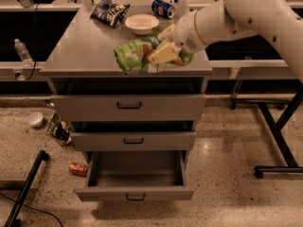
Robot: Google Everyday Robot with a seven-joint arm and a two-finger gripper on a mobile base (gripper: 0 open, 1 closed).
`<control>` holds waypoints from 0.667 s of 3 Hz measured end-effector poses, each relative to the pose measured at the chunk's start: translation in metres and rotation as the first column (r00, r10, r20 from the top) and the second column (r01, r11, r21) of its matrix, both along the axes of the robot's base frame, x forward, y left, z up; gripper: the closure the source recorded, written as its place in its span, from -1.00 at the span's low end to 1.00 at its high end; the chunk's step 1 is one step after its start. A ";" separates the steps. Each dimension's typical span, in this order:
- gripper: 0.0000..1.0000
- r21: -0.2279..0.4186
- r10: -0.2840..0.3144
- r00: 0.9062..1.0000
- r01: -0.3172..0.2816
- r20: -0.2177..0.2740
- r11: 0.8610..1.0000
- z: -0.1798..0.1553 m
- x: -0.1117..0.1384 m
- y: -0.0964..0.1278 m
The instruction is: Place green rice chip bag into bottom drawer
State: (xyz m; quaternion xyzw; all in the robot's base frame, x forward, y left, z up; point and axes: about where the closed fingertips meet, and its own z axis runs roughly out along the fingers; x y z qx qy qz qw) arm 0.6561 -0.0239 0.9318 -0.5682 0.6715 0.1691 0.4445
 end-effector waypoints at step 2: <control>1.00 -0.026 0.028 0.985 -0.033 -0.170 0.999 -0.108 -0.088 -0.010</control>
Offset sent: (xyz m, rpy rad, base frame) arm -0.1195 -0.0171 -0.1634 -0.0323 0.2506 0.0002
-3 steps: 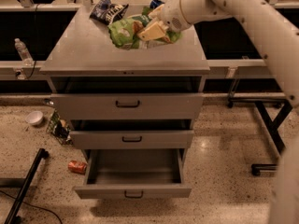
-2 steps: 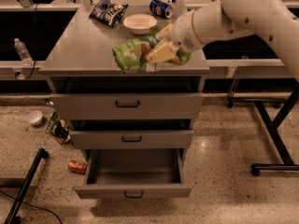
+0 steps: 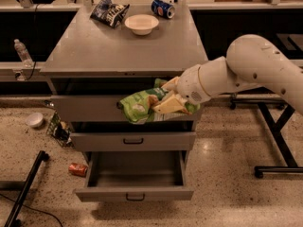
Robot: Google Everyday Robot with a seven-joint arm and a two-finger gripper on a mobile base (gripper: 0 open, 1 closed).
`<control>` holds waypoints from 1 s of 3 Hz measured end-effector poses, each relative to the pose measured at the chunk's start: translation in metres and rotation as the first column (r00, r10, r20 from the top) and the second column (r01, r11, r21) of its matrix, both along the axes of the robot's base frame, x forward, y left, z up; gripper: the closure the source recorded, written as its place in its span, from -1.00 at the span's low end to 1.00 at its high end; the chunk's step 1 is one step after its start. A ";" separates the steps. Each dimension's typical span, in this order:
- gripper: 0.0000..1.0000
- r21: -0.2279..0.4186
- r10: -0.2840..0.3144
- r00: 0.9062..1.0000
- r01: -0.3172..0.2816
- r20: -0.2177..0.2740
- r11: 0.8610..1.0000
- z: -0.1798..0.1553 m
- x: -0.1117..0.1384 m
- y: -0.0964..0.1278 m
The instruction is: Place green rice chip bag into bottom drawer
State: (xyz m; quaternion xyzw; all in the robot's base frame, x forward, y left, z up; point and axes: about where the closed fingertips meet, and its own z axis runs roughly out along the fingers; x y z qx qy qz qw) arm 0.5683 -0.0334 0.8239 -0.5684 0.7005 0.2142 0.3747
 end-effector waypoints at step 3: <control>1.00 -0.134 -0.080 0.996 0.074 -0.034 0.988 -0.085 -0.032 -0.019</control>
Offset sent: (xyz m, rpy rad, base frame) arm -0.0324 -0.0347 -0.1164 -0.1834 0.1309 -0.1281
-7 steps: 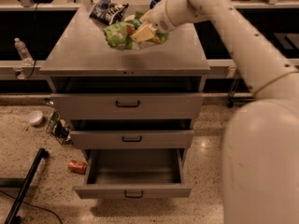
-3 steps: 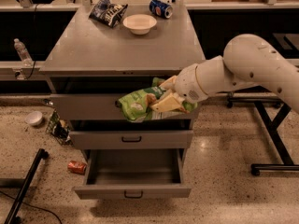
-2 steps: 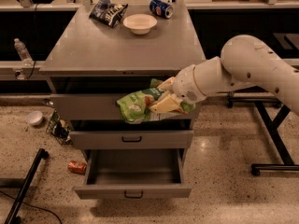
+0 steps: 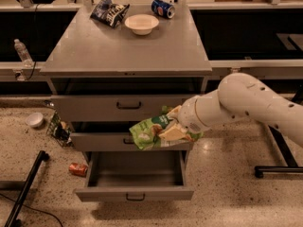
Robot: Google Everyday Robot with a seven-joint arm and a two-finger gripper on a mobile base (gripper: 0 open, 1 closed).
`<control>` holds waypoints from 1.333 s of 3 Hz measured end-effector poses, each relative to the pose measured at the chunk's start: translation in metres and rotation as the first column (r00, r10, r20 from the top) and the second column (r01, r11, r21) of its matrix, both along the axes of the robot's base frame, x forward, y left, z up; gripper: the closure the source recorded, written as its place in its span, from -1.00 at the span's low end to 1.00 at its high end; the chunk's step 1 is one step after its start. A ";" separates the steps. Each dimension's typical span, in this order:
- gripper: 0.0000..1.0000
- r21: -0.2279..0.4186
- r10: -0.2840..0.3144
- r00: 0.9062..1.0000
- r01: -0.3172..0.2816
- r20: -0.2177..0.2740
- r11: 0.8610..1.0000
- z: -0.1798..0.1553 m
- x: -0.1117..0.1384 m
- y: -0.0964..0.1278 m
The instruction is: Place green rice chip bag into bottom drawer
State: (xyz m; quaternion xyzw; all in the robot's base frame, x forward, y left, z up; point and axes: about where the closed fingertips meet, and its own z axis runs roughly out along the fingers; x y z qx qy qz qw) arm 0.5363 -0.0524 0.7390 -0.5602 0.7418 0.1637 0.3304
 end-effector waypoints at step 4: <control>1.00 0.135 -0.058 0.997 0.051 0.047 0.990 -0.068 0.001 0.003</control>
Offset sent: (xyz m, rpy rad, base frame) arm 0.0144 -0.0071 -0.1130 0.2170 -0.0383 -0.1268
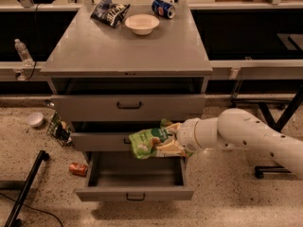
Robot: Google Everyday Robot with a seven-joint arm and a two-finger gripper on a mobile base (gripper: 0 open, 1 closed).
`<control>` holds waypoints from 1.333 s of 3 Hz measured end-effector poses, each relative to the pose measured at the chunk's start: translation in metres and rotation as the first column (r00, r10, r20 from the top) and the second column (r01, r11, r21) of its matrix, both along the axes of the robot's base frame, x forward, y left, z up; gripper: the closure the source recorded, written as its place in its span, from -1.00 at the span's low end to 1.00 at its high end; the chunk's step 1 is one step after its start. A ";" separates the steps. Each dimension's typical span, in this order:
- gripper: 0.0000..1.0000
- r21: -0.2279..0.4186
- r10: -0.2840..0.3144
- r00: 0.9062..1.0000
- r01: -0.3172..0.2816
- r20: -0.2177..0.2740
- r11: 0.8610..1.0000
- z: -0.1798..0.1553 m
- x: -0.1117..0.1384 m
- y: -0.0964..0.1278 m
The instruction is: Place green rice chip bag into bottom drawer
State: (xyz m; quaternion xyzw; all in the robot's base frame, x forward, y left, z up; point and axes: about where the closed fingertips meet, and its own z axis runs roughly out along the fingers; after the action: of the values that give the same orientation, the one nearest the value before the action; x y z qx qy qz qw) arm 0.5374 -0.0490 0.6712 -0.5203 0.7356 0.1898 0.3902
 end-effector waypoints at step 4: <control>1.00 0.184 -0.123 0.989 0.136 -0.081 0.973 -0.187 0.018 0.068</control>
Offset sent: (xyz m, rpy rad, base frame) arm 0.0507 0.0611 -0.1212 0.1948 -0.0490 -0.1178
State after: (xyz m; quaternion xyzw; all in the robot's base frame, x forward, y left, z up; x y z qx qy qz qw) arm 0.5554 0.0193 0.4845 -0.4249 0.7596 0.2509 0.4236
